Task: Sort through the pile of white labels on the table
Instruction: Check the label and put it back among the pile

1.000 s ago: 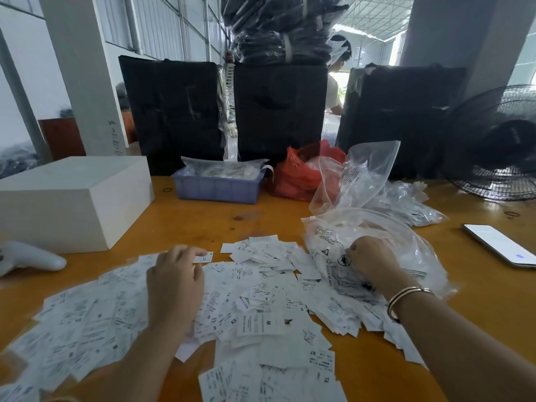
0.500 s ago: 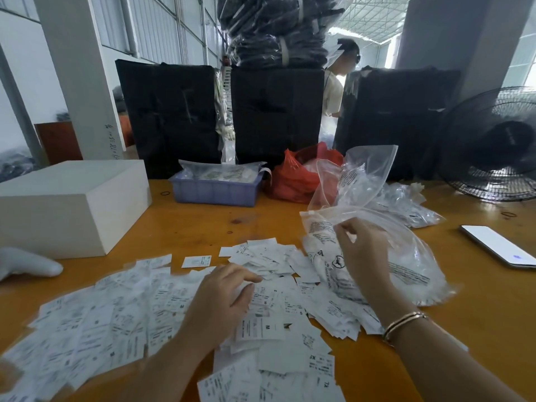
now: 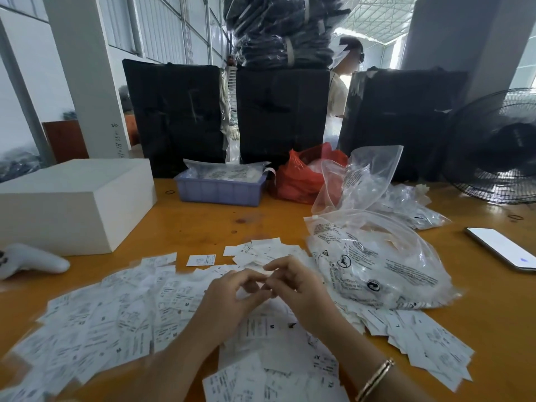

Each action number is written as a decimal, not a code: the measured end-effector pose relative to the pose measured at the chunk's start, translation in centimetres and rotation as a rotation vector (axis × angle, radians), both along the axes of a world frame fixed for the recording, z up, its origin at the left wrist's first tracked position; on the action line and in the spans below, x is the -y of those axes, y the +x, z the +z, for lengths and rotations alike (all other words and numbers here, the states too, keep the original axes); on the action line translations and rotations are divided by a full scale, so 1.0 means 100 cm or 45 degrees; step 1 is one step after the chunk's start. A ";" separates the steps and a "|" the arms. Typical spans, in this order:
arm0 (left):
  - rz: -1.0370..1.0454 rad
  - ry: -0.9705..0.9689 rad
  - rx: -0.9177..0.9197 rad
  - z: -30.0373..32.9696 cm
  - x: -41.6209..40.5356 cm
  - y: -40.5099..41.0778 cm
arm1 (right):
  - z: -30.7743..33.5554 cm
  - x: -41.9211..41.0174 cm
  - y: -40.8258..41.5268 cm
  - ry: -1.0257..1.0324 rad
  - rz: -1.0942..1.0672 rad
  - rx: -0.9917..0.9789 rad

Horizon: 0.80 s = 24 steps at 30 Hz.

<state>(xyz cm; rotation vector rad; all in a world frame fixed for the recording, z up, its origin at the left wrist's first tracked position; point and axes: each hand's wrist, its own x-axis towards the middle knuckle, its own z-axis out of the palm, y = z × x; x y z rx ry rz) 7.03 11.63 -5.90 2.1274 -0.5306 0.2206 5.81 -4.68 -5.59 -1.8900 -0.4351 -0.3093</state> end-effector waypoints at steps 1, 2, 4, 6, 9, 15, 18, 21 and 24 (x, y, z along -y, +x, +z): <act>0.007 -0.015 -0.008 0.000 0.000 0.000 | -0.001 -0.001 0.001 0.024 -0.008 -0.016; 0.026 -0.038 -0.005 -0.001 -0.001 0.001 | -0.002 -0.001 0.002 0.052 -0.034 -0.033; 0.095 -0.121 0.022 -0.004 -0.003 0.004 | -0.005 0.001 0.004 0.067 -0.158 -0.056; 0.209 -0.206 0.032 -0.006 -0.004 0.007 | -0.008 0.006 0.008 -0.175 -0.298 -0.032; 0.333 -0.316 -0.002 -0.004 -0.005 0.010 | -0.017 0.010 0.013 -0.775 -0.276 0.028; 0.320 -0.390 -0.028 -0.003 -0.007 0.011 | -0.027 0.005 0.015 -1.088 -0.234 0.130; 0.307 -0.406 -0.058 -0.001 -0.005 0.010 | -0.027 0.006 0.013 -1.068 -0.262 0.221; 0.300 -0.481 -0.087 0.003 -0.004 0.007 | -0.025 0.005 0.010 -0.955 -0.255 0.218; 0.252 -0.542 -0.129 0.004 -0.004 0.006 | -0.022 0.008 0.011 -0.725 -0.184 0.052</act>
